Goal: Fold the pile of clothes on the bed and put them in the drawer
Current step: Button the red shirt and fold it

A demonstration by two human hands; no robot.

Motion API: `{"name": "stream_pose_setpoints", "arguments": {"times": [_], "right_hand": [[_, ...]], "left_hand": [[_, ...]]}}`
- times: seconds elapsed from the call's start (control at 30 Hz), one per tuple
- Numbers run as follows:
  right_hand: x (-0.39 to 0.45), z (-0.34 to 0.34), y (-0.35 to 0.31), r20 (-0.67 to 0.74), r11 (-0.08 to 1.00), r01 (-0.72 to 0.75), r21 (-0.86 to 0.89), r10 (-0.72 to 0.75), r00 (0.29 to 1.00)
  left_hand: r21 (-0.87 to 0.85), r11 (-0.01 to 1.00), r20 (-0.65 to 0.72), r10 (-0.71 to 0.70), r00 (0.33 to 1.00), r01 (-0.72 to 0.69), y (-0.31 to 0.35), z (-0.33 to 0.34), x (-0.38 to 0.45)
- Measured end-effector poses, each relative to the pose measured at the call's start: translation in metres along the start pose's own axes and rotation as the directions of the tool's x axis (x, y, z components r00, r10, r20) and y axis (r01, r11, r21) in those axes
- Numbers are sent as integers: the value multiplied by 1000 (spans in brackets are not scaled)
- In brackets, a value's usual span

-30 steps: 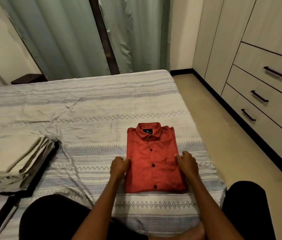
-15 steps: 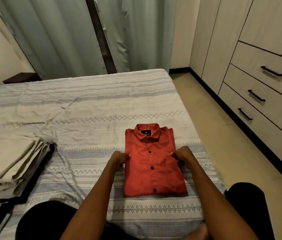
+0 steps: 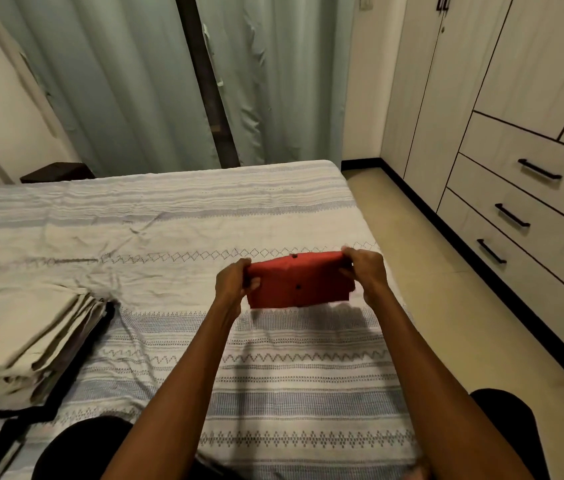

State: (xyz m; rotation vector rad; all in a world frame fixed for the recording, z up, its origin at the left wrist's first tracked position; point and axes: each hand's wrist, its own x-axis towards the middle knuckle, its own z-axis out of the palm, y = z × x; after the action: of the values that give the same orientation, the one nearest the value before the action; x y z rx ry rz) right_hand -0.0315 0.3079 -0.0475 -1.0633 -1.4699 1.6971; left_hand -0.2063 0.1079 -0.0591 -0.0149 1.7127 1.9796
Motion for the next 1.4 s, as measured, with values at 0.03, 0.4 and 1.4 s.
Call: {"name": "stream_pose_setpoints", "arguments": {"times": [0.03,0.4,1.4], "right_hand": [[2,5,-6,-15,999,45,4,-45,999],[-55,-30,125,-117,880,-13,-476,-49,992],[-37,-7,174,-83,654,56,-754,-179,980]], "left_hand": [[-12,999,-14,51,999,-51,5,3,1],[583,763,58,304,951,-279,-126,-69,-35],[870,482,-33,270,962,-106,-135,-32,-11]]}}
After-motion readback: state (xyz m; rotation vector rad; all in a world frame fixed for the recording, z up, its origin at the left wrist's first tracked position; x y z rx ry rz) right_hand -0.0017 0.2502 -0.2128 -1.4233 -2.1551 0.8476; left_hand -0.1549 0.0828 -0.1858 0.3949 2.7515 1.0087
